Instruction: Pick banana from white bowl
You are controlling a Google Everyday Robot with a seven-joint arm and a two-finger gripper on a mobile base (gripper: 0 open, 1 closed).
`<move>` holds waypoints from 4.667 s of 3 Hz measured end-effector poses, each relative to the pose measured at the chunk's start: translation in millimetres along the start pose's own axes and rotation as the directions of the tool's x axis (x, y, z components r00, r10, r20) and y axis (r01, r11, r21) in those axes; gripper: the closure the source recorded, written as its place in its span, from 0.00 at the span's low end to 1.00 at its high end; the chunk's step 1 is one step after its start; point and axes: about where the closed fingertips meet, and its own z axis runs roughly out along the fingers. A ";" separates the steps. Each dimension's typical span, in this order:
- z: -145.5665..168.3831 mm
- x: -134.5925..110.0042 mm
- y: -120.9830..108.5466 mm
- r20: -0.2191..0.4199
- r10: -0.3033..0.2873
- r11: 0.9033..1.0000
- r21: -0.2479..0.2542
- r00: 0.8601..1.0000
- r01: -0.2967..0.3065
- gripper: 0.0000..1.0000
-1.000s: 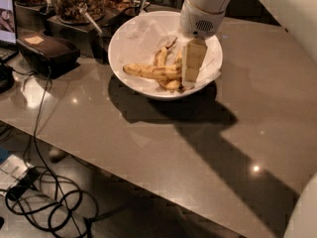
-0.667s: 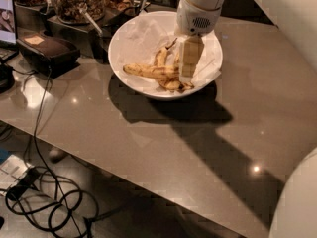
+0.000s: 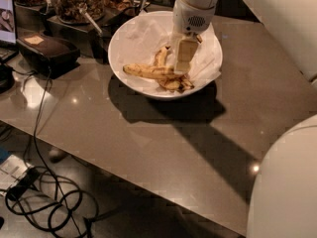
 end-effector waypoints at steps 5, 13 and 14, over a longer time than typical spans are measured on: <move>46.9 1.4 0.8 0.037 0.051 0.994 -0.094 0.998 -0.048 0.36; -5.3 -13.5 27.5 0.125 -0.012 1.000 -0.009 0.992 0.014 1.00; -18.7 -28.2 60.5 0.194 -0.079 0.997 -0.009 0.978 0.082 1.00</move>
Offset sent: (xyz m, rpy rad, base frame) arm -0.0010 0.0034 -0.0240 -0.0141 0.0928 0.0077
